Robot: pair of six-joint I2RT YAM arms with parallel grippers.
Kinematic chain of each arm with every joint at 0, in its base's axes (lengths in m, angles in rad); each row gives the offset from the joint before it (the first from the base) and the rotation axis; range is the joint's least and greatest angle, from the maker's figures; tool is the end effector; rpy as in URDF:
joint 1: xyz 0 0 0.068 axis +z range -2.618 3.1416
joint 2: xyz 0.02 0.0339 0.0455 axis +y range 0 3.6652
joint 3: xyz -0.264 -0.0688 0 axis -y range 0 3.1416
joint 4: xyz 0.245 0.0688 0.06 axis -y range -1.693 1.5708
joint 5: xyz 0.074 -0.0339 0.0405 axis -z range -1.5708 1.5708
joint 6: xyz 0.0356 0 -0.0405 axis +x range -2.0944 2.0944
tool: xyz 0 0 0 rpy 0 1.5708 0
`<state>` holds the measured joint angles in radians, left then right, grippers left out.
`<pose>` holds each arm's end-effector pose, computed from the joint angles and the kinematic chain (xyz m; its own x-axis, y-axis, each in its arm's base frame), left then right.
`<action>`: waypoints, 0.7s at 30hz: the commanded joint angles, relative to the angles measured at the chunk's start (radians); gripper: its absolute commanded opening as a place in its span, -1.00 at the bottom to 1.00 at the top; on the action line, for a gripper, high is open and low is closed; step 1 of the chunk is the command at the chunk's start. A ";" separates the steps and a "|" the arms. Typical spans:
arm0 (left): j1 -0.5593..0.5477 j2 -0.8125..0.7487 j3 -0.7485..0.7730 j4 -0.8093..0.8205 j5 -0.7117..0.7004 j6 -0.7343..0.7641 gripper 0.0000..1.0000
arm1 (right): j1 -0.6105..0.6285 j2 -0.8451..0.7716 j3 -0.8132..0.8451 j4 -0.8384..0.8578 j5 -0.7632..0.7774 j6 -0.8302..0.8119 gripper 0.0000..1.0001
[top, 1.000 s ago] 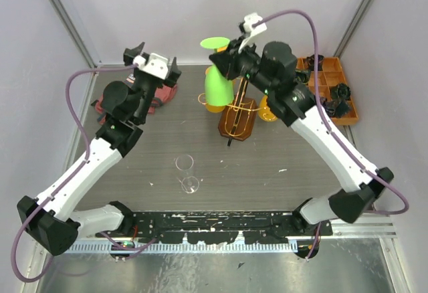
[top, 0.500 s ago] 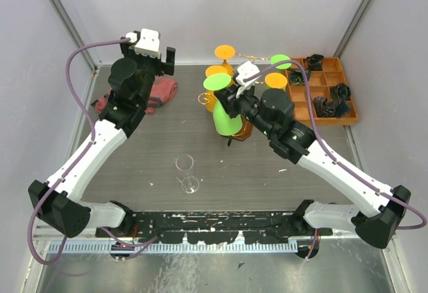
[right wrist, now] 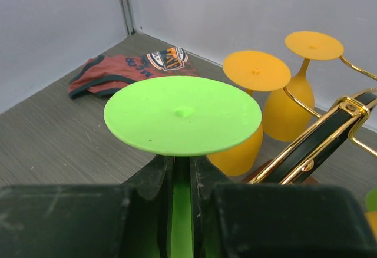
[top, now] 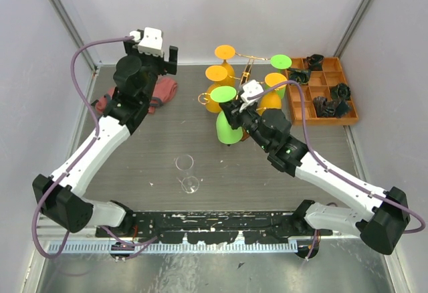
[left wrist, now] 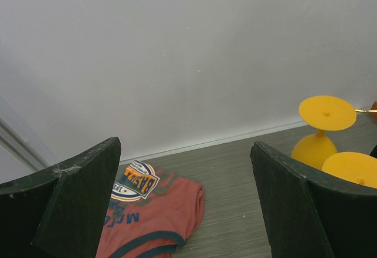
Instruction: Place the wine glass upside down on the wine glass rack
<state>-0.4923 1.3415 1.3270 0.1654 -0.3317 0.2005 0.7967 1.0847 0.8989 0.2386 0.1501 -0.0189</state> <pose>0.2807 -0.1374 0.4432 0.1623 0.1266 -0.9786 0.1335 0.9798 0.1489 0.1839 0.1805 0.3664 0.0483 0.0226 -0.9986 -0.6018 0.7986 -0.0110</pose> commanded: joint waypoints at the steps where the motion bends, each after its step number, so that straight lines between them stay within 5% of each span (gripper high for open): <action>1: 0.005 0.019 0.051 0.034 -0.005 0.005 0.96 | 0.004 -0.004 -0.031 0.194 0.032 0.019 -0.99; 21: 0.022 0.035 0.067 0.025 0.006 0.054 0.96 | 0.044 0.129 -0.120 0.381 0.115 0.011 -0.99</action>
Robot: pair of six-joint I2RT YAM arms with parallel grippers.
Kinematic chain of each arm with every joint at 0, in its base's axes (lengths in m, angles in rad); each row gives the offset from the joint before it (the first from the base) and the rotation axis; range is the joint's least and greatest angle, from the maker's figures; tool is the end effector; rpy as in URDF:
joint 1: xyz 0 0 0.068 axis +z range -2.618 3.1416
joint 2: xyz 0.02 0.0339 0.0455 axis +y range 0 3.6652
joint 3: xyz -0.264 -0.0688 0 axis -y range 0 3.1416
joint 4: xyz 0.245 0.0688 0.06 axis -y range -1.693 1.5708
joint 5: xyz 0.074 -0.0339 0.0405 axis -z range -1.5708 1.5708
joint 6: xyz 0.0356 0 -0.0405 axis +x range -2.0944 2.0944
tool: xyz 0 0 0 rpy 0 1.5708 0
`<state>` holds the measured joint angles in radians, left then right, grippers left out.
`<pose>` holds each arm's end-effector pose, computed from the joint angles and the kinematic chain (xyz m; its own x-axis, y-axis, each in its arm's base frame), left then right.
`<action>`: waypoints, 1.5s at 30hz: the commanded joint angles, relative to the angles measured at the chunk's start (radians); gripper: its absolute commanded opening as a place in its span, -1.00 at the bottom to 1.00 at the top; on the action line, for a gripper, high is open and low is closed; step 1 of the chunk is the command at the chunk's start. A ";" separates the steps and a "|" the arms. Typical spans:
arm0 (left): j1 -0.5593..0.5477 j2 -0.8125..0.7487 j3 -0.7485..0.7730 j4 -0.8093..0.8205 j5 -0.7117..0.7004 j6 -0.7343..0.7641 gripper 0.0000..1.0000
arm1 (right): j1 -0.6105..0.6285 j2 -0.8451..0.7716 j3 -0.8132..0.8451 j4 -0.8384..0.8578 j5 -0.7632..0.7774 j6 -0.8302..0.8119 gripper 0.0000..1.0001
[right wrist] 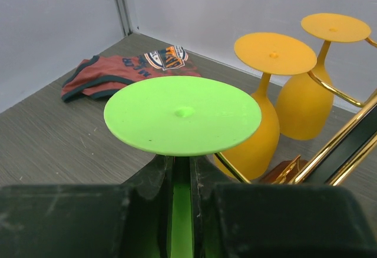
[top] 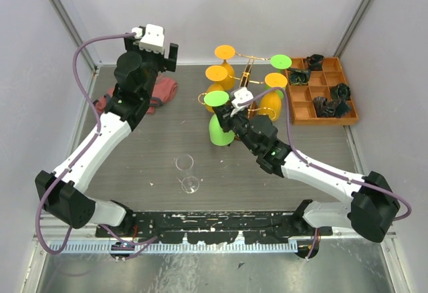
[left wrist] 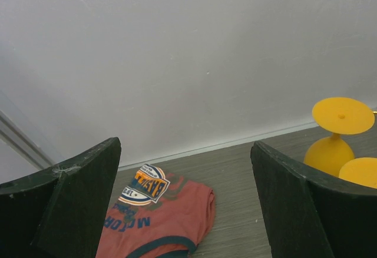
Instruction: Place the wine glass upside down on the wine glass rack
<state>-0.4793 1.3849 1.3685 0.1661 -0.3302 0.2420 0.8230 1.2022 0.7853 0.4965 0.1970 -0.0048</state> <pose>0.2925 -0.1390 0.4450 0.1648 0.1698 -0.9716 0.1156 0.9749 0.1900 0.1967 0.2018 0.3241 0.0569 0.0544 -0.9969 -0.5861 0.8102 0.0108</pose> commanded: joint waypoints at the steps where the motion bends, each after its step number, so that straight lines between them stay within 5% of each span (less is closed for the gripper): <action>1: 0.011 -0.010 0.023 0.023 0.007 0.014 0.96 | 0.021 0.019 -0.011 0.132 0.084 -0.012 -0.98; 18: 0.057 -0.016 0.013 0.022 0.041 0.025 0.96 | 0.045 0.154 0.016 0.259 0.195 -0.055 -0.99; 45: 0.106 -0.012 -0.017 0.033 0.065 -0.014 0.96 | 0.046 0.289 0.098 0.286 -0.049 -0.117 -0.98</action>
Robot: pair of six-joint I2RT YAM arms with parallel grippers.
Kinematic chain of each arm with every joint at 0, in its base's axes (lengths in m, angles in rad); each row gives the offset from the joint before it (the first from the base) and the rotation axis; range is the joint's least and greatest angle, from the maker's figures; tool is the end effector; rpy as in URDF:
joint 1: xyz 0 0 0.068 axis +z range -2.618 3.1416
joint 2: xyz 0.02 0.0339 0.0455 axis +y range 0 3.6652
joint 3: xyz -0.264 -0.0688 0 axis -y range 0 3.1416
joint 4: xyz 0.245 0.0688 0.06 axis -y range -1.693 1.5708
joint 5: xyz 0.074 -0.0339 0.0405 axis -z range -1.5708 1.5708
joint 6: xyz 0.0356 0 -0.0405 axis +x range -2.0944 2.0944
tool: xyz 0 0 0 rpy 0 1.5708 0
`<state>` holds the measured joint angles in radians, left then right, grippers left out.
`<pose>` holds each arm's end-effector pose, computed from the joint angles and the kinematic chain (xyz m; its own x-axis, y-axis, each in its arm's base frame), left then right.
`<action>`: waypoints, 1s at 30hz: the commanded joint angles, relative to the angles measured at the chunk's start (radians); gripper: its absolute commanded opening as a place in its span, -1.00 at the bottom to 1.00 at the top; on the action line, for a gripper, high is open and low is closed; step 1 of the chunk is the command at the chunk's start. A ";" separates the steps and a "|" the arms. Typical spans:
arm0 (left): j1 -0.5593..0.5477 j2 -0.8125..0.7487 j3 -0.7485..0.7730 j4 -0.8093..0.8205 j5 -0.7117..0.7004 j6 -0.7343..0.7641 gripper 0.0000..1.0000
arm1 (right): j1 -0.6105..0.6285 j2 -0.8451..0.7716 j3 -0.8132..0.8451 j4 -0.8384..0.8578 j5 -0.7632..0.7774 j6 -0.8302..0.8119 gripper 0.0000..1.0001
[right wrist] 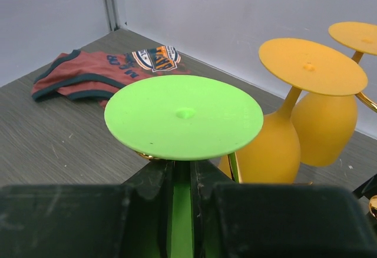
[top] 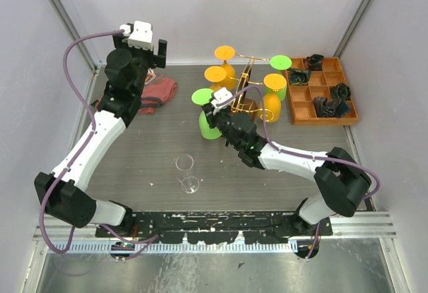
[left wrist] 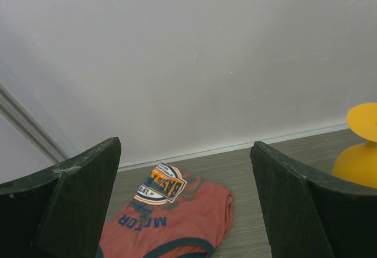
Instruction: Place the wine glass upside down on the wine glass rack
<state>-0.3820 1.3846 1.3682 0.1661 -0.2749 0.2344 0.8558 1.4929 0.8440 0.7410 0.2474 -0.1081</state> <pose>0.3044 -0.1119 0.4451 0.1601 0.1766 -0.9712 0.0746 0.9789 0.1903 0.2288 0.2502 0.2864 0.1217 -0.0194 -0.9924 -0.5624 0.8225 -0.0850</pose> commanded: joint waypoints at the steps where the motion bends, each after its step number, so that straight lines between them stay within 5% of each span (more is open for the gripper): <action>1: 0.009 -0.013 -0.018 0.033 0.009 -0.007 0.96 | 0.012 0.001 0.039 0.040 -0.105 -0.018 -0.97; 30: 0.015 -0.013 -0.037 0.046 0.031 -0.037 0.96 | 0.014 0.018 0.035 0.079 -0.106 -0.033 -0.39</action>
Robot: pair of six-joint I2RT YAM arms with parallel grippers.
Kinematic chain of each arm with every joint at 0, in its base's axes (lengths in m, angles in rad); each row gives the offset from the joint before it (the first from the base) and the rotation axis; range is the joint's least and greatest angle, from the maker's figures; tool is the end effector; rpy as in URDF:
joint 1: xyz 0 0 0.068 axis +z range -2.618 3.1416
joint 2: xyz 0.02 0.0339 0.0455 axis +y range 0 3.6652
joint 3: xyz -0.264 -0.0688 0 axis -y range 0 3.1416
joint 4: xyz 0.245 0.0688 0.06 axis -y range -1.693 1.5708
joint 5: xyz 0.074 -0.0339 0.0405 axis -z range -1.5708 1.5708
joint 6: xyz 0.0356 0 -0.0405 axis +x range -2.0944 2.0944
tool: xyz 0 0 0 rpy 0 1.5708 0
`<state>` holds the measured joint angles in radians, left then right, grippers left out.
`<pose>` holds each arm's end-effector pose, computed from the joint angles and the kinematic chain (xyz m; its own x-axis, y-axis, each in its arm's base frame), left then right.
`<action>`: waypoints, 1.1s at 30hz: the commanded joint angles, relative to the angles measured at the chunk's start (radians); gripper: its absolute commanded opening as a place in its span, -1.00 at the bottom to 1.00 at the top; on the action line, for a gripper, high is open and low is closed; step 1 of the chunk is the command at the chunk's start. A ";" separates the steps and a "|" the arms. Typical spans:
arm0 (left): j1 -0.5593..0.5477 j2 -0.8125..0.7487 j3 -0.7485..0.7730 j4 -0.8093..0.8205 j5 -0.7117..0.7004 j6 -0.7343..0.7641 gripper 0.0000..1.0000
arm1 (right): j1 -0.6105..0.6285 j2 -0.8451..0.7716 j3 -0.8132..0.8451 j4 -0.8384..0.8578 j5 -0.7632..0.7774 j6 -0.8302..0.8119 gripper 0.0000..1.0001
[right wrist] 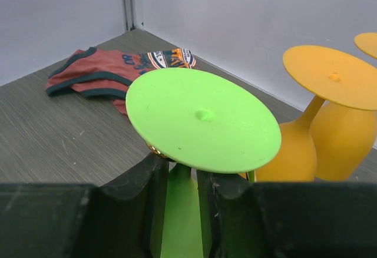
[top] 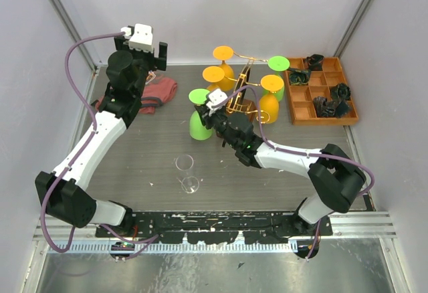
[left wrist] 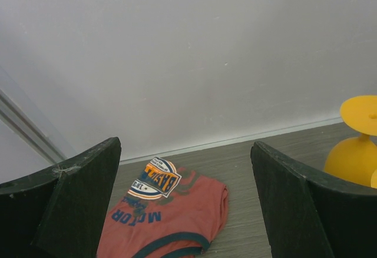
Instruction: Place the wine glass upside down on the wine glass rack
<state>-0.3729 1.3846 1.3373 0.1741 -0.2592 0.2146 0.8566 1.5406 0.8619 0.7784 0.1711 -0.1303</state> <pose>0.3071 -0.1104 0.4350 0.1396 0.1664 -0.9761 0.0876 0.9798 0.1796 0.2331 0.2597 0.2811 0.1470 -0.0259 -0.9888 -0.6198 0.7767 -0.1125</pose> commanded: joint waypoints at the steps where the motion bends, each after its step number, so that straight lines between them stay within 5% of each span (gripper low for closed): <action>1: 0.006 -0.012 -0.006 0.038 0.017 -0.018 0.96 | 0.015 -0.028 0.016 0.042 -0.031 -0.011 -0.38; 22: 0.006 -0.008 -0.008 0.045 0.024 -0.030 0.96 | 0.030 -0.014 0.020 0.069 -0.051 -0.088 -0.56; 33: 0.006 -0.019 -0.031 0.047 0.025 -0.042 0.96 | 0.033 -0.031 0.001 0.070 -0.039 -0.082 -0.35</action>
<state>-0.3729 1.3846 1.3258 0.1810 -0.2428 0.1864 0.8730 1.5406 0.8616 0.7895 0.1585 -0.2115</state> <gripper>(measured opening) 0.980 0.316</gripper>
